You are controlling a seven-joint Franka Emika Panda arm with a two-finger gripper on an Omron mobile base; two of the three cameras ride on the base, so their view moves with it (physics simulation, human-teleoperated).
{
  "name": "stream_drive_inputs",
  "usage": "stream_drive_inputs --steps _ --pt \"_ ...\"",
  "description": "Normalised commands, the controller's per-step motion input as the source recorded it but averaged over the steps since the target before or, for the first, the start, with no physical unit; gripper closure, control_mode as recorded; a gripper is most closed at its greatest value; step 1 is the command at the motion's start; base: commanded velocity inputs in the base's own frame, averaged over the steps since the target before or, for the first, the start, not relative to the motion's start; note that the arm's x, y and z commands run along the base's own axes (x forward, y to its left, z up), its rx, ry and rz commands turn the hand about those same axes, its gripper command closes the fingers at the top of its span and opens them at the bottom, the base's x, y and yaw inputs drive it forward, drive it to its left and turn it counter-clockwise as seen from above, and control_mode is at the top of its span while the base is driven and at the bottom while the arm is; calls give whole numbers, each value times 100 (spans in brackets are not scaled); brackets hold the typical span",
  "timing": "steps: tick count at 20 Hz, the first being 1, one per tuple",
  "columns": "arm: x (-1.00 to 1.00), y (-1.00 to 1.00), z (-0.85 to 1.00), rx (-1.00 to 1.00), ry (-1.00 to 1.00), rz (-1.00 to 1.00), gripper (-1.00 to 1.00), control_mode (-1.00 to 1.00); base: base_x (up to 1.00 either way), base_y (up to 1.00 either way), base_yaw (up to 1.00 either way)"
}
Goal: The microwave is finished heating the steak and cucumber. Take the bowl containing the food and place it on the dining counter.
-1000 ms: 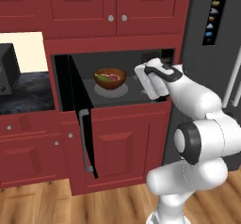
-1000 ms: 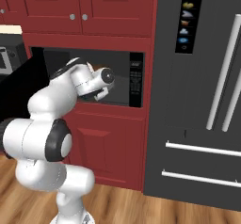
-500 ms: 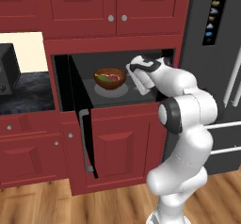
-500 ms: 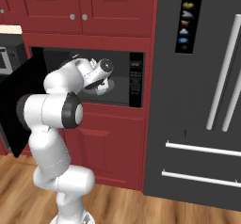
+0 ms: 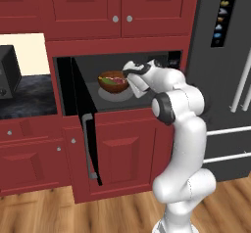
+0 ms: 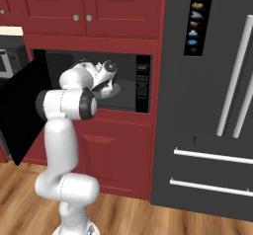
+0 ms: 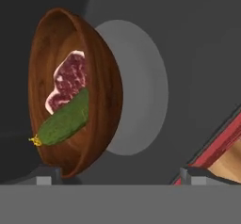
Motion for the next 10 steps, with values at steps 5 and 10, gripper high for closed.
stream_drive_inputs --steps 5,10 --pt "86 14 -16 0 3 -2 -100 -100 0 0 0" --pt "72 0 -19 0 6 -1 -100 -100 0 0 0"
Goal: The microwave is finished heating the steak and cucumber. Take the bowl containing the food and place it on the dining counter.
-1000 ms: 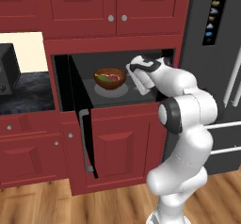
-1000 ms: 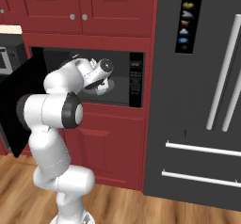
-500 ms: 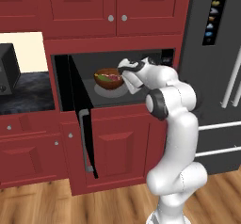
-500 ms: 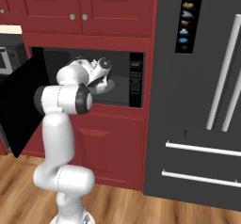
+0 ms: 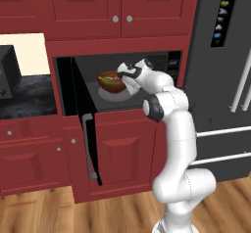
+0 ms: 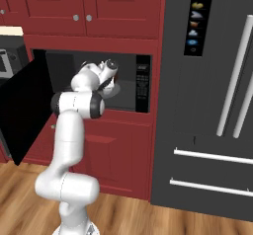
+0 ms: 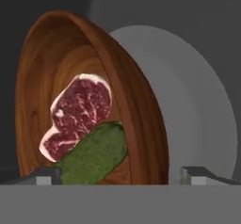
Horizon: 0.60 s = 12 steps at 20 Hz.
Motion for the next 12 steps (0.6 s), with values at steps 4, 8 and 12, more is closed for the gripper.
stream_drive_inputs --steps 4,8,12 --pt "7 2 -65 -5 13 0 100 -100 0 0 0" --pt "-1 1 -15 -1 1 0 100 -100 0 0 0" --pt "-2 0 0 0 0 0 100 -100 0 0 0"
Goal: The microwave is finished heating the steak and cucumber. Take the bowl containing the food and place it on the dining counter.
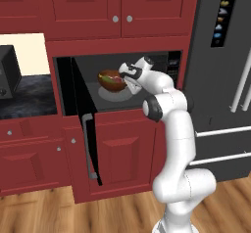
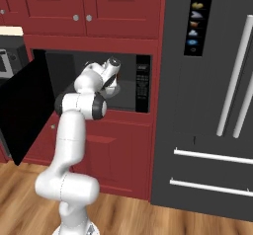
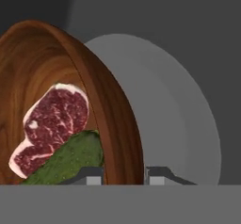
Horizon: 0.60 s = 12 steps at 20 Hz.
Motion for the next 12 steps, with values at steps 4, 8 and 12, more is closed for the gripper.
stream_drive_inputs --steps 4,8,12 --pt "-30 2 -3 0 0 0 100 -100 0 0 0" --pt "-45 11 -9 0 0 0 100 -100 0 0 0" --pt "-67 2 -1 2 -10 0 100 -100 0 0 0"
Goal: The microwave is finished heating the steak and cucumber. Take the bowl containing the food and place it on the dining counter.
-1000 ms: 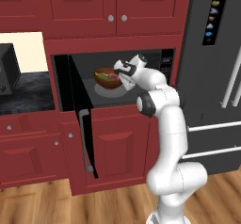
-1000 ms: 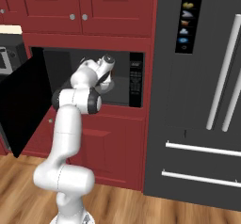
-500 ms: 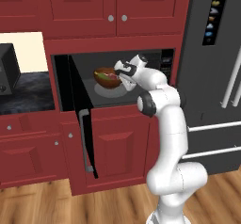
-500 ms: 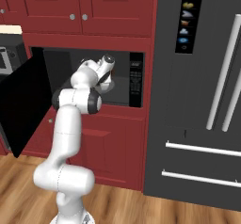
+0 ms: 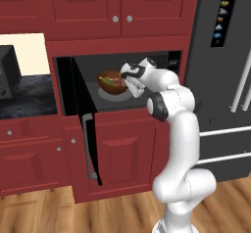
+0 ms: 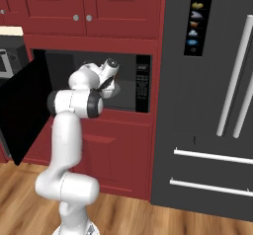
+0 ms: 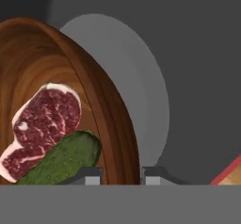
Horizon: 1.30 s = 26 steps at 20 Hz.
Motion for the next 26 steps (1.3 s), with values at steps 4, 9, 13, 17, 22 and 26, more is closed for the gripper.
stream_drive_inputs --steps 4,9,13,17,22,26 --pt "-92 0 5 6 -20 0 100 -100 0 0 0" --pt "-100 0 40 4 -15 -1 100 -100 0 0 0" --pt "-100 0 90 3 -2 -2 100 -100 0 0 0" --pt "-100 0 100 0 3 0 100 -100 0 0 0" --pt "-100 -17 100 0 14 0 100 -100 0 0 0" --pt "-100 -48 83 0 27 0 100 -100 0 0 0"
